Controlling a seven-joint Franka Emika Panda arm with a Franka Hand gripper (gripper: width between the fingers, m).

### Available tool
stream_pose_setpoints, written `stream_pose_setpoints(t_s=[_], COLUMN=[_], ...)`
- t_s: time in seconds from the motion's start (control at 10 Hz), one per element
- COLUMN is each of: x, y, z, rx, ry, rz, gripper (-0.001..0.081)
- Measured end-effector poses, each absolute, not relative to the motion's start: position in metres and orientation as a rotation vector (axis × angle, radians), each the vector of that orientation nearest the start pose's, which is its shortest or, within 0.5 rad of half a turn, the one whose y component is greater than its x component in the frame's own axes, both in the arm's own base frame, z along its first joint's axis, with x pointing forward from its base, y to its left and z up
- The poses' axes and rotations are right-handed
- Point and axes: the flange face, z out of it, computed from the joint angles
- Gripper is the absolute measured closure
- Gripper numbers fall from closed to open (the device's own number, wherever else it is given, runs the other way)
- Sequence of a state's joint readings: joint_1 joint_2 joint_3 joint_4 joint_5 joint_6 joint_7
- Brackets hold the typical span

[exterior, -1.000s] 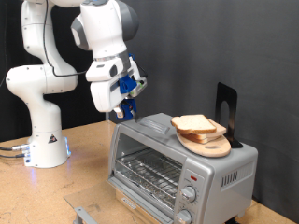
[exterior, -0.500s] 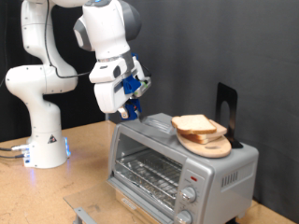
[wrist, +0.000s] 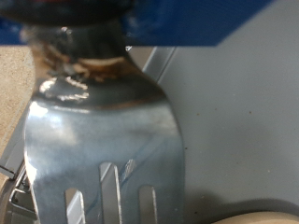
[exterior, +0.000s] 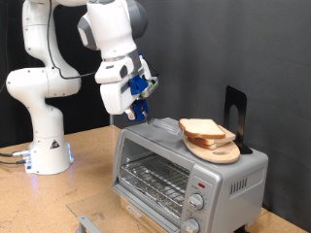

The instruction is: Make a piece of toast with the oven

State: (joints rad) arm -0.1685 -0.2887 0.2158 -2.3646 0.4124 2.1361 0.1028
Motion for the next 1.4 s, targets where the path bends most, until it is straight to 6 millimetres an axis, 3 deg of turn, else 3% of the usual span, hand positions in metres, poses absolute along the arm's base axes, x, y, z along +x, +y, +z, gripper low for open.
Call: stream_pose_setpoints(t_s=[0.8,1.4], x=[0.461,0.463], y=[0.059,0.058], z=[0.444,0.451], rx=[-2.83,-2.819], ry=[0.352,0.353], rz=[-0.045,-0.04], gripper=[0.0413,0.0413])
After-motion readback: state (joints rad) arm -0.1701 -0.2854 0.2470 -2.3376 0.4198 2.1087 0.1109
